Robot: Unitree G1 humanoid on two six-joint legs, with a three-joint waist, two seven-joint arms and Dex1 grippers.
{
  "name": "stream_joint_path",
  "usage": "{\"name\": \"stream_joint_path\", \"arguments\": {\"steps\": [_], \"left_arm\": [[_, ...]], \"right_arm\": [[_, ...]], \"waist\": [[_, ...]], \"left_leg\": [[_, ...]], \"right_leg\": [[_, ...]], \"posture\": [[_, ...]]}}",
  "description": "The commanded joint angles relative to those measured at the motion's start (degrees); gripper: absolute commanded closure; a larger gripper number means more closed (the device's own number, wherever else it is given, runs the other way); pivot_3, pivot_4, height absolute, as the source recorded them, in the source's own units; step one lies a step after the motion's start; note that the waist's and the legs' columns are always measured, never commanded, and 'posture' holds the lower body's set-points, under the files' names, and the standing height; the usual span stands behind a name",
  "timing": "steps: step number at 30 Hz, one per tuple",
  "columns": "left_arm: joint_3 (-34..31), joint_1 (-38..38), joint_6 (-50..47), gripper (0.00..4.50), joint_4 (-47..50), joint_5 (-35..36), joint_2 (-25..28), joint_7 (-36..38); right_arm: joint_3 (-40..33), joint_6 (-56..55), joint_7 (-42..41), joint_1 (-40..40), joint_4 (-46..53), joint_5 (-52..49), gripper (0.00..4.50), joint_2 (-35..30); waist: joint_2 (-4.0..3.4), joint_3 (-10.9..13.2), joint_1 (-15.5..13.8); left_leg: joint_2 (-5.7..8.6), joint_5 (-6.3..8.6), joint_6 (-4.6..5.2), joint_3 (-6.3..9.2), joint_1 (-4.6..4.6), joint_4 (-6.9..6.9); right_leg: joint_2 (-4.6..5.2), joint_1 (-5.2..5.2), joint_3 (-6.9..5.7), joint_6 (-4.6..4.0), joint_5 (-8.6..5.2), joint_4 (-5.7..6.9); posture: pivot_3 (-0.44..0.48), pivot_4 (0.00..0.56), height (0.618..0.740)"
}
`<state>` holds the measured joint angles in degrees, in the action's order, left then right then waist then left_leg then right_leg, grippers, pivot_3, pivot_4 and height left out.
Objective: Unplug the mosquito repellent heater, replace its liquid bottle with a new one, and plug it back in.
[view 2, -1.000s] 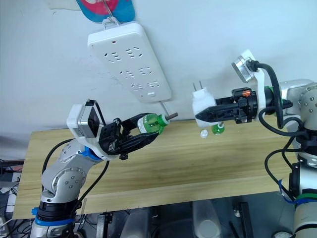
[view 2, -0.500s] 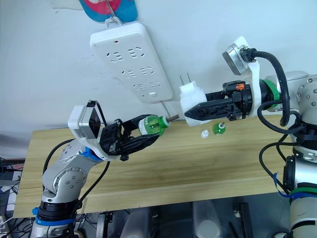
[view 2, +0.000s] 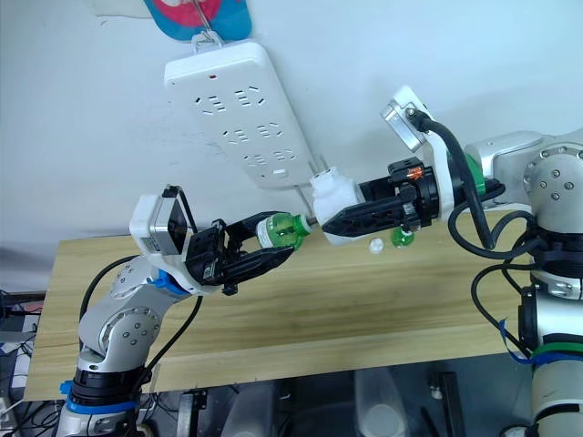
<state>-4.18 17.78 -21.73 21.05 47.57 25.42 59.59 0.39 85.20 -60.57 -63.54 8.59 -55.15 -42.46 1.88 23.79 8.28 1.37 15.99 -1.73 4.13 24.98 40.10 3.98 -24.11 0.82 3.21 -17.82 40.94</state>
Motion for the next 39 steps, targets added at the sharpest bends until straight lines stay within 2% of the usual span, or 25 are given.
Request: {"name": "stream_joint_path", "arguments": {"steps": [1,11,26,39], "left_arm": [[0.2,-0.4,1.0,2.17,1.4,0.3,-0.3,0.5],[0.3,-0.3,1.2,2.17,1.1,0.0,-0.6,0.5],[0.2,-0.2,1.0,2.17,1.3,-0.1,-0.6,0.2],[0.5,-0.1,0.8,2.17,1.7,0.0,-0.7,-0.2]], "right_arm": [[-1.0,-1.2,0.7,-1.9,0.7,-0.7,1.51,-0.1],[-1.0,-0.9,2.0,-2.7,0.8,-1.7,1.51,0.3],[0.0,-2.0,-1.0,-0.8,2.3,-3.0,1.51,-3.3],[0.7,-1.8,1.7,-2.4,1.6,-2.8,1.51,0.1]], "waist": [[0.0,0.0,0.0],[0.0,0.0,0.0],[0.0,0.0,0.0],[0.0,0.0,0.0]], "left_leg": [[0.0,0.0,0.0,0.01,0.0,0.0],[0.0,0.0,0.0,0.01,0.0,0.0],[0.0,0.0,0.0,0.01,0.0,0.0],[0.0,0.0,0.0,0.01,0.0,0.0]], "right_leg": [[0.0,0.0,-0.01,0.0,0.0,0.0],[0.0,0.0,0.0,0.0,0.0,0.0],[0.0,0.01,0.0,0.0,0.0,-0.01],[0.0,0.0,0.0,0.0,0.0,-0.02]], "posture": [[-0.254,0.334,0.74],[-0.254,0.334,0.74],[-0.258,0.339,0.74],[-0.253,0.344,0.74]]}}
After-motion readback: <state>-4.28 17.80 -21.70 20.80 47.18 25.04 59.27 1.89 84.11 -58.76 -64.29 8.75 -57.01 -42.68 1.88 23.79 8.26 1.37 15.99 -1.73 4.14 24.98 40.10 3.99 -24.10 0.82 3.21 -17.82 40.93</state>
